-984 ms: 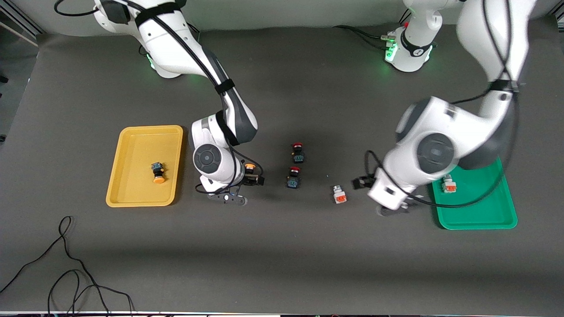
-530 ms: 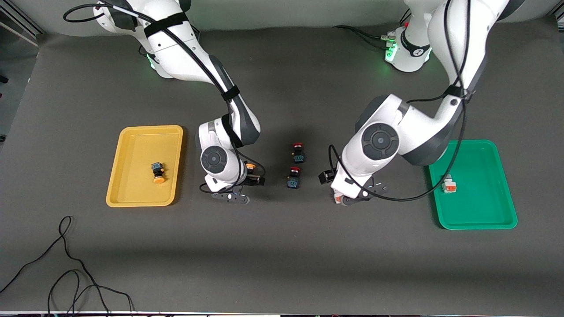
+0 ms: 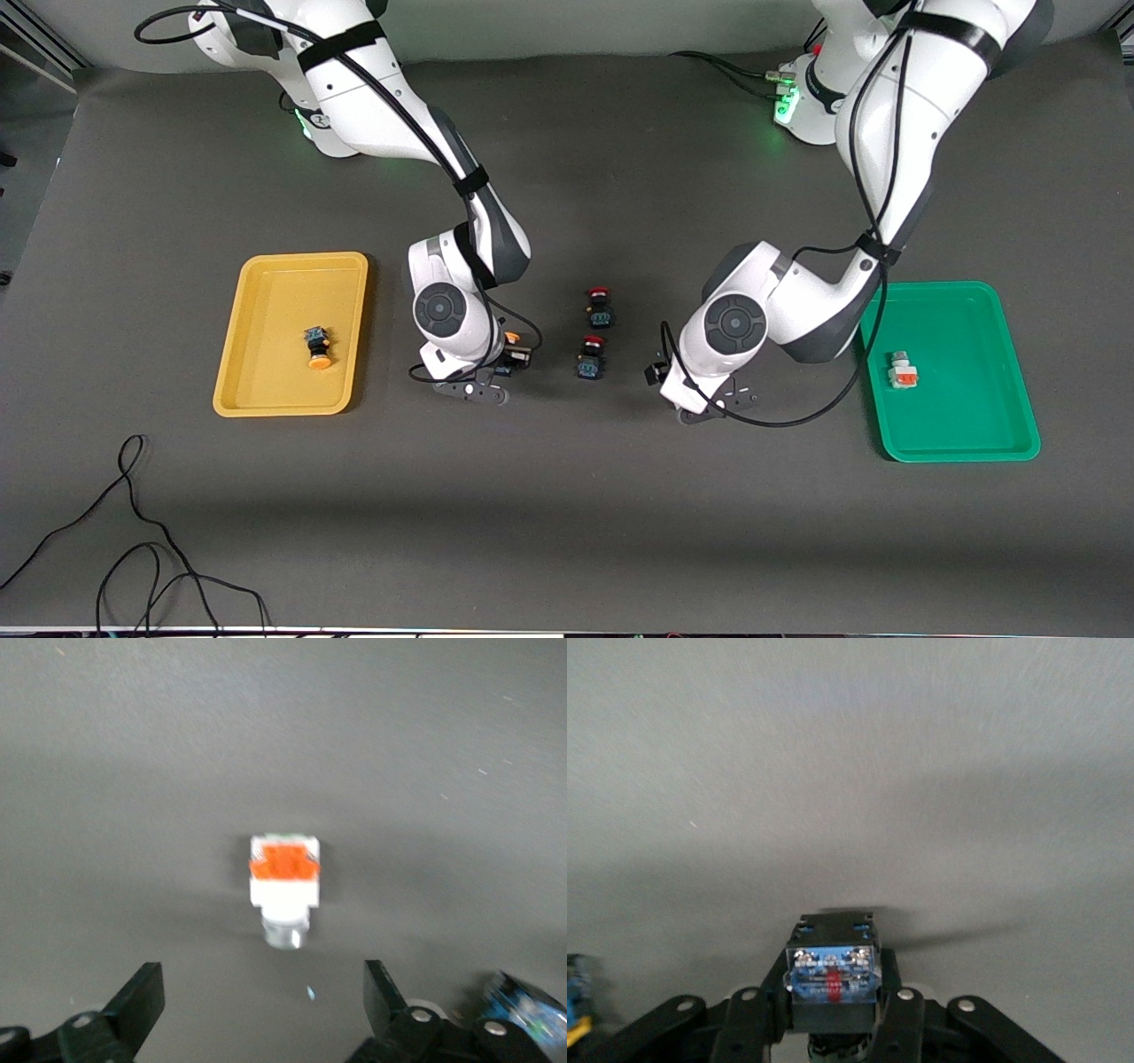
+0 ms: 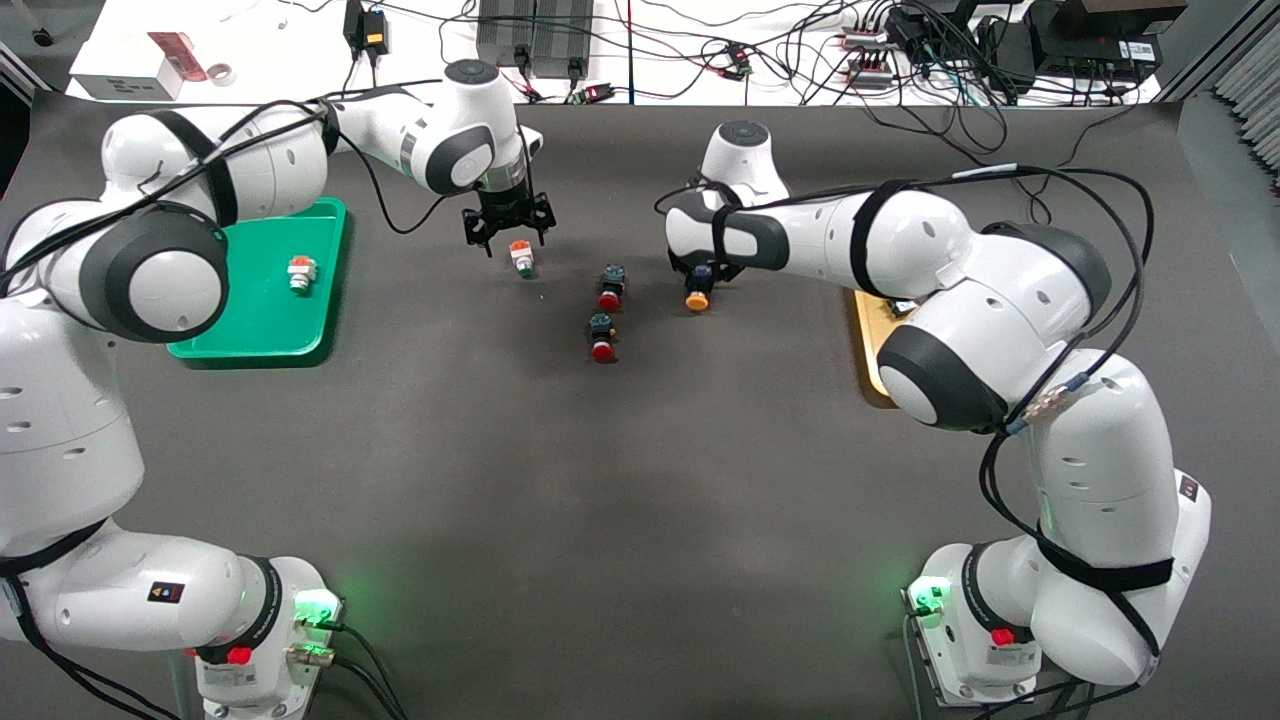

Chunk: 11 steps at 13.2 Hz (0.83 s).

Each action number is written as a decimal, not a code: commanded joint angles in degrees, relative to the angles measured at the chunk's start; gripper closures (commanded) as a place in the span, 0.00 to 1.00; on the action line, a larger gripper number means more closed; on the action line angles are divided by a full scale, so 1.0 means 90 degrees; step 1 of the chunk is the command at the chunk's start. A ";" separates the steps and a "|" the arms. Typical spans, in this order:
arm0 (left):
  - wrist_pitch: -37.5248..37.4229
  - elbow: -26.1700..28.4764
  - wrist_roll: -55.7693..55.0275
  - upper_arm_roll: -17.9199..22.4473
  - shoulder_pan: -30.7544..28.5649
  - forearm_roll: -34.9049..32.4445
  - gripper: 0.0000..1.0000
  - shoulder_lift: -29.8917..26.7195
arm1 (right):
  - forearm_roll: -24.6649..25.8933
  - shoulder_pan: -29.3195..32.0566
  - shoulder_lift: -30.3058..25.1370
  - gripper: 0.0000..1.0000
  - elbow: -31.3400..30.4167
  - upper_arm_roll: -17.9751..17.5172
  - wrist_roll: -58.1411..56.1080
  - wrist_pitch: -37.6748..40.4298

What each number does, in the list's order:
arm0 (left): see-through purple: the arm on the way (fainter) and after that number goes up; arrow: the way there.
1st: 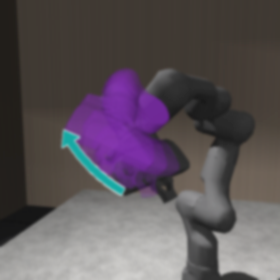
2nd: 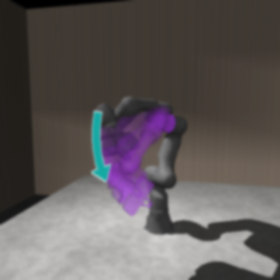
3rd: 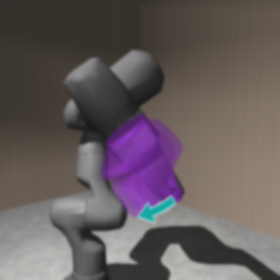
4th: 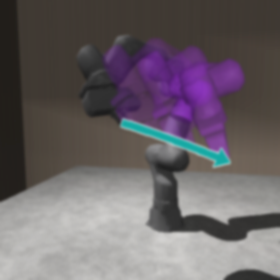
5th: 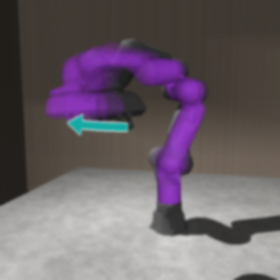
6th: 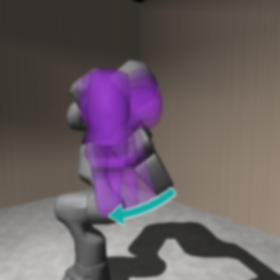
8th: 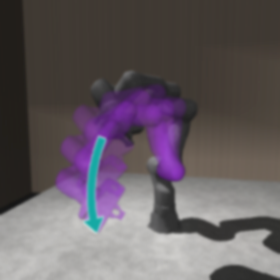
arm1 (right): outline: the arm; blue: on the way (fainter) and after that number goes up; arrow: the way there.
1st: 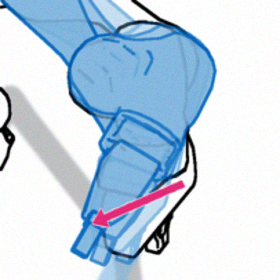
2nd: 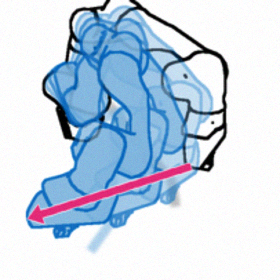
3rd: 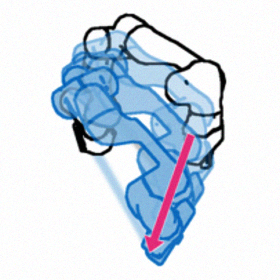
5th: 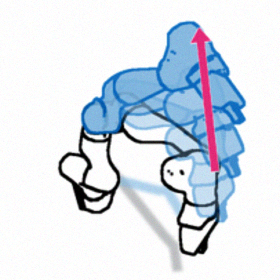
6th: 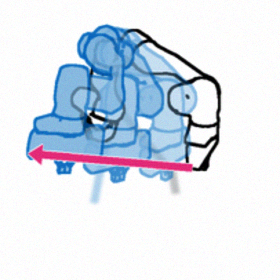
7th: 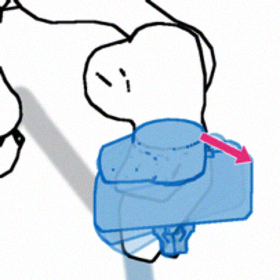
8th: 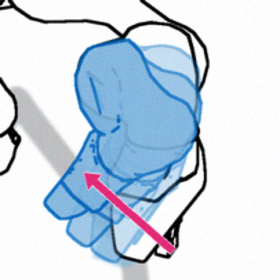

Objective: Place green and yellow buttons in trays
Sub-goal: 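Close both grippers on the buttons and lift them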

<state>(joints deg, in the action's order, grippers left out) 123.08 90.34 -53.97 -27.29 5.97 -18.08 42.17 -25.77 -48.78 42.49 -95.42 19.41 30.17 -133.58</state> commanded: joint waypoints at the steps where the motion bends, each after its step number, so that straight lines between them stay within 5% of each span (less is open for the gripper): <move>1: 0.0356 -0.0038 -0.0146 0.0249 0.0167 -0.0295 0.00 0.0177 | -0.0115 -0.0010 -0.0764 1.00 -0.0160 0.0205 0.0096 0.0376; 6: 0.1080 -0.0087 -0.0136 0.0795 0.0732 -0.0394 0.02 0.0500 | 0.0479 -0.0019 -0.2257 1.00 -0.0111 0.1357 -0.0497 0.2610; 7: 0.1138 -0.0087 -0.0146 0.0825 0.0772 -0.0394 0.08 0.0519 | 0.0500 0.0000 -0.2483 1.00 -0.0063 0.1678 -0.0732 0.3012; 8: 0.1139 -0.0087 -0.0146 0.0825 0.0782 -0.0394 0.30 0.0520 | 0.0510 -0.0009 -0.2659 1.00 0.0034 0.2058 -0.1005 0.3412; 9: 0.1129 -0.0087 -0.0136 0.0825 0.0773 -0.0394 0.71 0.0500 | 0.0520 -0.0019 -0.2787 1.00 0.0084 0.2372 -0.1366 0.3755; 11: 0.1061 -0.0087 -0.0117 0.0825 0.0773 -0.0384 1.00 0.0452 | 0.0762 -0.0048 -0.2934 1.00 0.0123 0.3007 -0.2195 0.4137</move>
<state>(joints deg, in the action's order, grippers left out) 133.27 90.01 -53.98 -20.87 12.02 -20.64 46.96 -21.00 -48.43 17.06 -94.35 42.72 16.12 -98.96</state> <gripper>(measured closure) 0.427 0.595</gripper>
